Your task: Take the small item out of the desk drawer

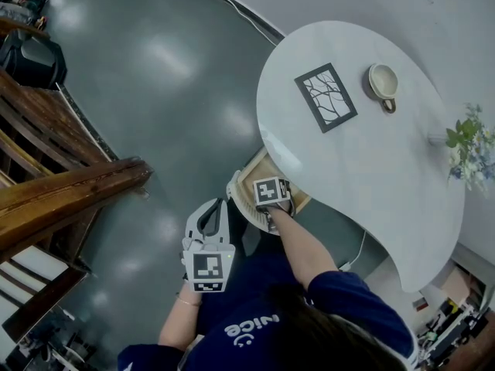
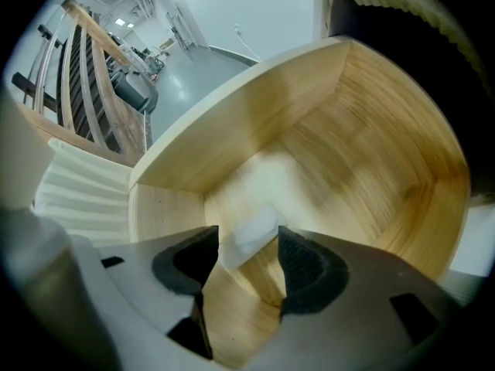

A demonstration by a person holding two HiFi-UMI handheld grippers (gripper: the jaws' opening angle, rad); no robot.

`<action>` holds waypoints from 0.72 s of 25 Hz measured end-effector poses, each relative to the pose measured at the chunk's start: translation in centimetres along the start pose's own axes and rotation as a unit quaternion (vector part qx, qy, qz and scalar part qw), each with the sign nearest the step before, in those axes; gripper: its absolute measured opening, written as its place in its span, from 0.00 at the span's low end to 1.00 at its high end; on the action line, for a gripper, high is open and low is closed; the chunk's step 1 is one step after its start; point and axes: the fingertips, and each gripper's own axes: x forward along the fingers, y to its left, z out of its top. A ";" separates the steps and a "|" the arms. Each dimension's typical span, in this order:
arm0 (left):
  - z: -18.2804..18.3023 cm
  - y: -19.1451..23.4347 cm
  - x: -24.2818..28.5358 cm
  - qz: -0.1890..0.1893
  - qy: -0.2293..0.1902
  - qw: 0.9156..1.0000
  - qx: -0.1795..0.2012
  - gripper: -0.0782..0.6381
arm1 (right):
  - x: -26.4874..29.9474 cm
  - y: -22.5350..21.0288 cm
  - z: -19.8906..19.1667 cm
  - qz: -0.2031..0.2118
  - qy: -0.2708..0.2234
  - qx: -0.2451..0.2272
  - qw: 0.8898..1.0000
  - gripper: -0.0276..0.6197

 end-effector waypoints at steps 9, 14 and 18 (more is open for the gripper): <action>-1.4 0.6 -0.3 0.012 0.014 1.000 0.000 0.11 | 1.9 -0.6 -0.7 0.000 0.030 0.009 1.000 0.42; -2.3 0.8 -0.6 0.015 0.021 1.000 0.000 0.11 | 2.7 -0.8 -0.8 -0.005 0.036 0.007 0.999 0.42; -2.9 0.7 -0.7 0.016 0.026 1.000 -0.001 0.11 | 3.1 -1.0 -0.9 -0.011 0.043 0.003 0.999 0.40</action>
